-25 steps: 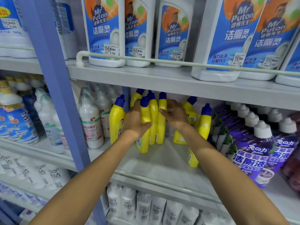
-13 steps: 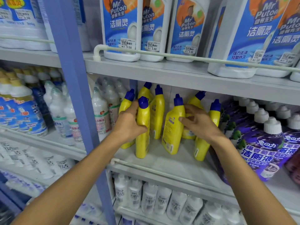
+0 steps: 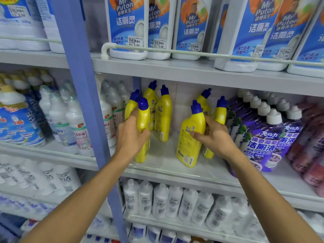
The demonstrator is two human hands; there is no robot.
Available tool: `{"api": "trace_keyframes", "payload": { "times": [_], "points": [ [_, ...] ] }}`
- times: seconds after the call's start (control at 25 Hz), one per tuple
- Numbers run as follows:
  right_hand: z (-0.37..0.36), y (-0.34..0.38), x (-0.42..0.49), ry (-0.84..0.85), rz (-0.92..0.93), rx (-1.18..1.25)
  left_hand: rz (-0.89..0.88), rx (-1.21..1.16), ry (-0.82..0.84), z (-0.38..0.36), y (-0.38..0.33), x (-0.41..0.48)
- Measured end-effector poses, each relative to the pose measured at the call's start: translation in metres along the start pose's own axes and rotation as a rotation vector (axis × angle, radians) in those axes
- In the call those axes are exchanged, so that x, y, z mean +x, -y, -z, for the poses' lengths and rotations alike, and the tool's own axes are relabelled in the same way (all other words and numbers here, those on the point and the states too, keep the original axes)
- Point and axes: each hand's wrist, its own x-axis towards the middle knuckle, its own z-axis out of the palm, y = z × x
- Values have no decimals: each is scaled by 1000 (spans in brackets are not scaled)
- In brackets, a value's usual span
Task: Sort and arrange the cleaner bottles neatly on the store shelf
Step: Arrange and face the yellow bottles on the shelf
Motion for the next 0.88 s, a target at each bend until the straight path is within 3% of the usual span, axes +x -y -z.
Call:
{"api": "trace_keyframes", "payload": {
  "times": [0.24, 0.44, 0.6, 0.76, 0.88],
  "points": [
    [48, -20, -41, -70, -54, -175, -55, 9, 24, 18, 30, 4],
    [59, -26, -51, -140, -87, -261, -125, 190, -30, 14, 35, 2],
    [55, -30, -55, -174, -76, -185, -114, 179, -31, 10, 39, -1],
    [48, -35, -66, -242, -66, 58, -90, 145, -48, 9, 36, -5],
    [44, -34, -72, -330, -69, 51, -81, 134, -53, 11, 33, -7]
  ]
}}
